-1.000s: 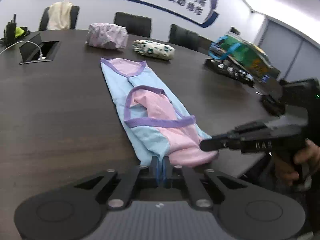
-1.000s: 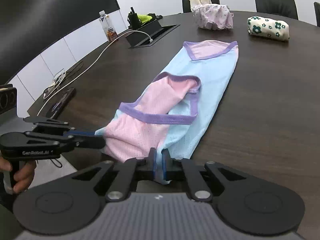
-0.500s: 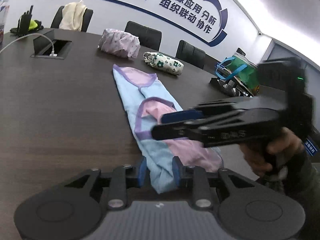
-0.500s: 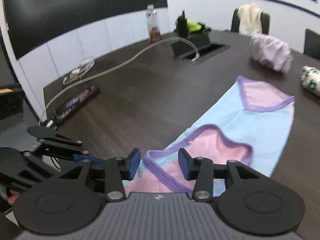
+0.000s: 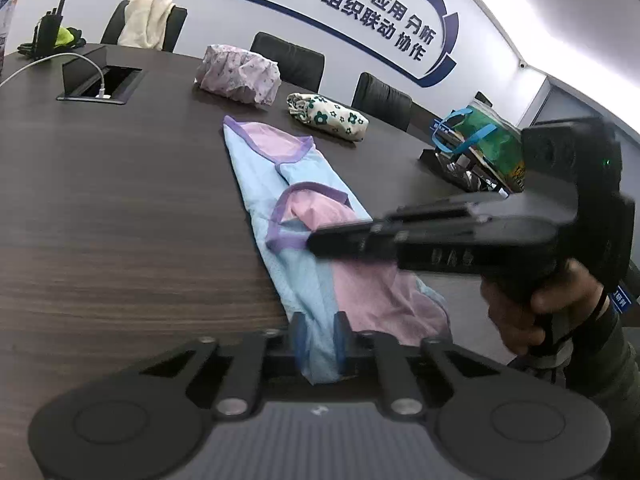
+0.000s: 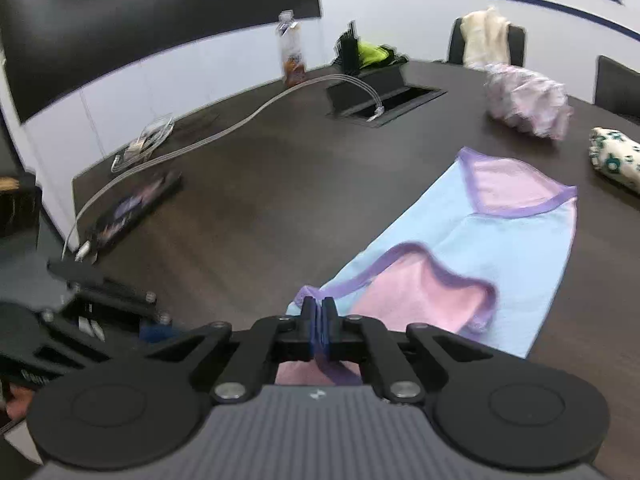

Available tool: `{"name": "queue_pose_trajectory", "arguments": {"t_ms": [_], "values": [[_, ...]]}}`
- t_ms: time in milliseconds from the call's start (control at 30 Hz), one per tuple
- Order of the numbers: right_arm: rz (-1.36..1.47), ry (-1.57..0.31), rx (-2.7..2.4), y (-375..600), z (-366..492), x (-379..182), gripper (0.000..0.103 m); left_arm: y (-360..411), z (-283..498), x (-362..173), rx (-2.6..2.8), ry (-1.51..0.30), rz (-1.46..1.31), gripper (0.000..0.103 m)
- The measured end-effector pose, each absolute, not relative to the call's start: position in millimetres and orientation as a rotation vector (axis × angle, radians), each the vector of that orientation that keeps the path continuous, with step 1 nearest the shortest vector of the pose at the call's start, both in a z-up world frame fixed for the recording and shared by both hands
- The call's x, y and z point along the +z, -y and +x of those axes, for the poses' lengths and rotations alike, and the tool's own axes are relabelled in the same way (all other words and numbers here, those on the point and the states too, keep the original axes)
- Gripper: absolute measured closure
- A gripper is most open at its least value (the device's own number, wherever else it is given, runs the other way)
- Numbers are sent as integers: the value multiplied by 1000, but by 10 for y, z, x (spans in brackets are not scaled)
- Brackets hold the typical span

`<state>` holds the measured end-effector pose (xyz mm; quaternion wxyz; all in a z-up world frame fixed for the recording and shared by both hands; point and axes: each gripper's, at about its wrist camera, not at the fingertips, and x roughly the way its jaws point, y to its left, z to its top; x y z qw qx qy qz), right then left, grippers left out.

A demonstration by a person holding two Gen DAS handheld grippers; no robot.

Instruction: Fold clothes

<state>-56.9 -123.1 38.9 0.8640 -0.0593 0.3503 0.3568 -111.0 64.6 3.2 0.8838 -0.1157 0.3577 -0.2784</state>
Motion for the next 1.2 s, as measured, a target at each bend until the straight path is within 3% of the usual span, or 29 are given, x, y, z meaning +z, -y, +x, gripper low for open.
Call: {"name": "queue_pose_trajectory", "arguments": {"t_ms": [233,367,400,800,1033,1200], "values": [[-158,-723,676,1236,-579,310,97,-635,-1113,26,-554,-754,-228,94],[-107,-631,622,1534,-760,540,78,-716,-1144,68,-574,-723,-241,91],[-95,-616,606,1627,-818,588,78,-722,-1140,76,-580,-718,-248,90],[-60,-690,580,1727,-1139,129,78,-430,-1140,40,-569,-713,-112,86],[-32,-645,584,1860,-1191,213,78,-547,-1288,161,-578,-602,-111,87],[-30,-667,572,1928,-1228,156,78,-412,-1194,92,-582,-654,-73,87]]}}
